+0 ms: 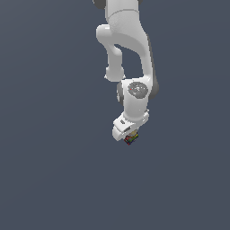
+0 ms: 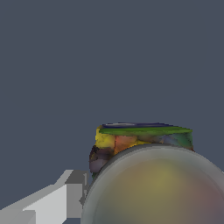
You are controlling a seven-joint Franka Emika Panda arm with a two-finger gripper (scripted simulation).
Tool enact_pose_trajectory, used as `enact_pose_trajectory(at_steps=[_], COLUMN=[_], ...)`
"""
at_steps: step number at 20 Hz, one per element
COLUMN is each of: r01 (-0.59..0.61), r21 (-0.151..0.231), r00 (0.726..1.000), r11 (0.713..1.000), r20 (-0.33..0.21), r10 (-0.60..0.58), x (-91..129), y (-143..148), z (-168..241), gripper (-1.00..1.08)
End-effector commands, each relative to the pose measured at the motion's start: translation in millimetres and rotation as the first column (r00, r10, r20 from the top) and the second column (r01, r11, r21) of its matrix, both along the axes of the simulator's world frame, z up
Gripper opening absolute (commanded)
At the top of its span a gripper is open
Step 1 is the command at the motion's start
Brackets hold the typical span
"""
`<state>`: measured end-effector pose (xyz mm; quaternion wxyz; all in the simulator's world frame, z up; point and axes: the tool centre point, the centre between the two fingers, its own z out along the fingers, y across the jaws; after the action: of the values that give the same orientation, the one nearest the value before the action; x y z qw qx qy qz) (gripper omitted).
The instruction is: Pick up the object and move it to a goal position.
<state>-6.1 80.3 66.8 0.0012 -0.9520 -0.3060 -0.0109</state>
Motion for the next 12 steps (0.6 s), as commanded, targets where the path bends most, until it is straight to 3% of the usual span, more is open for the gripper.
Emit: enact_pose_trajectory(at_steps=[1,12], r01=[-0.017,-0.167], r21=[0.007,0.055], r00=[1.000,0.971], r11=[1.000,0.984], r20=[0.023,0.182], r10=[0.017,0.154], x=[8,57], y=[0,5], z=[10,80], gripper=[-1.00,-1.00])
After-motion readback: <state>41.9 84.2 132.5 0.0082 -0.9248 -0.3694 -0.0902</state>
